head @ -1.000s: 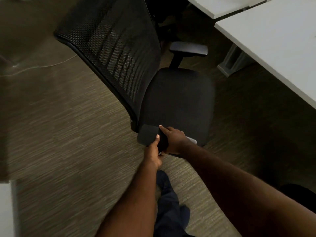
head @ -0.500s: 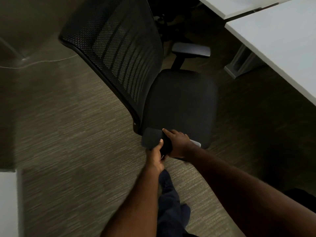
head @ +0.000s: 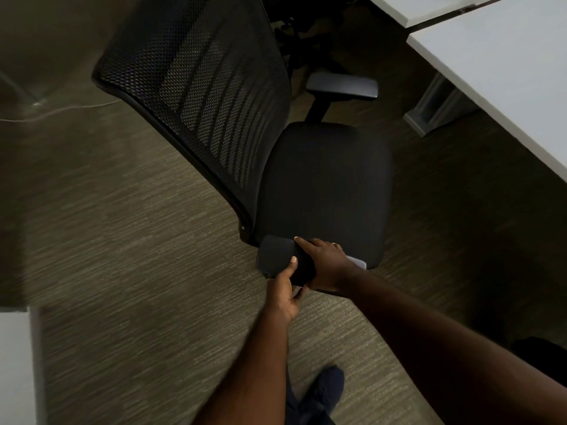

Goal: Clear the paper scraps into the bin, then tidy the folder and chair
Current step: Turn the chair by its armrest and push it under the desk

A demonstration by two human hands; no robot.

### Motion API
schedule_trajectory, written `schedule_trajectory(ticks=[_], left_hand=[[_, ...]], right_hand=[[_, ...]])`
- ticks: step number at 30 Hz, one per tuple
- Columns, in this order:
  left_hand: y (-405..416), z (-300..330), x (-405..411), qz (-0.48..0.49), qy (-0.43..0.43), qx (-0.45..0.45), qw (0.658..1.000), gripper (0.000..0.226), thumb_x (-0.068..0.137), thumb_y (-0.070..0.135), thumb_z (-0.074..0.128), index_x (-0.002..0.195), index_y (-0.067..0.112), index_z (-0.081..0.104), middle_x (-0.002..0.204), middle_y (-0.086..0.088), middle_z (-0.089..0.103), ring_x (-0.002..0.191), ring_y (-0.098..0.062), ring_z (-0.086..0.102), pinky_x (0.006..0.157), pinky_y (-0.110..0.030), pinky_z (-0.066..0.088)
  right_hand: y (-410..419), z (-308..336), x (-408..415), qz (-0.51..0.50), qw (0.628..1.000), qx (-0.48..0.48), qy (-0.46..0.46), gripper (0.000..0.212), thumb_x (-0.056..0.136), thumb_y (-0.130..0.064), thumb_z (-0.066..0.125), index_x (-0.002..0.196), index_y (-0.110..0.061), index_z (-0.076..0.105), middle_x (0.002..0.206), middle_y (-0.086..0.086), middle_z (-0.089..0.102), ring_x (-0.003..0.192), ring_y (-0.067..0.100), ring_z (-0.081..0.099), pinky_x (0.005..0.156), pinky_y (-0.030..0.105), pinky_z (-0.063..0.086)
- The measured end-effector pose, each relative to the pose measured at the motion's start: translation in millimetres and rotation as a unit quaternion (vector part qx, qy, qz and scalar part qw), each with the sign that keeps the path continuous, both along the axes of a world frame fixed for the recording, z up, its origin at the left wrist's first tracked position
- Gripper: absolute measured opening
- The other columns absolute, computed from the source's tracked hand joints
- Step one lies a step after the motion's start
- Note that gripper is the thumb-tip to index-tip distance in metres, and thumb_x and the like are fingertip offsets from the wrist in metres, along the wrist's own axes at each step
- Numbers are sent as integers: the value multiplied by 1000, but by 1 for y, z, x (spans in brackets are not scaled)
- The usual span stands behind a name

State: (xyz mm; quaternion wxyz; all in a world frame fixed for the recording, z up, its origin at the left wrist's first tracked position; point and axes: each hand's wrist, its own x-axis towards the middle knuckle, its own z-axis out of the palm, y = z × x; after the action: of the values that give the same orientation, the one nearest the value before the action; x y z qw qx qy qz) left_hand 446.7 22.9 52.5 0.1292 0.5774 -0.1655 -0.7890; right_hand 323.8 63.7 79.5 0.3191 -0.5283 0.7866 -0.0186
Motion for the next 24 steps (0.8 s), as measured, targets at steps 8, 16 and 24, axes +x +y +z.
schedule_trajectory(ticks=[8,16,24], left_hand=[[-5,-8,5,-33,9,-22,999,39,82,29,71,117,15,63,116,-8,68,109,-21,61,86,-41,55],[0,-14,2,14,-23,-50,998,38,79,21,74,113,6,66,115,-14,69,108,-27,64,101,-52,47],[1,-13,3,24,-39,-60,997,36,78,20,76,109,4,67,112,-16,70,107,-29,64,100,-54,47]], right_hand=[[0,-6,-2,-7,1000,-16,-11,116,58,-43,82,151,-28,14,147,4,39,133,26,39,111,49,26],[1,-4,-1,-7,1000,-18,-7,113,60,-42,82,151,-28,15,147,5,39,133,26,39,112,50,25],[0,-3,-1,1,1000,-19,-10,113,61,-40,83,151,-28,14,150,5,36,136,24,35,113,49,24]])
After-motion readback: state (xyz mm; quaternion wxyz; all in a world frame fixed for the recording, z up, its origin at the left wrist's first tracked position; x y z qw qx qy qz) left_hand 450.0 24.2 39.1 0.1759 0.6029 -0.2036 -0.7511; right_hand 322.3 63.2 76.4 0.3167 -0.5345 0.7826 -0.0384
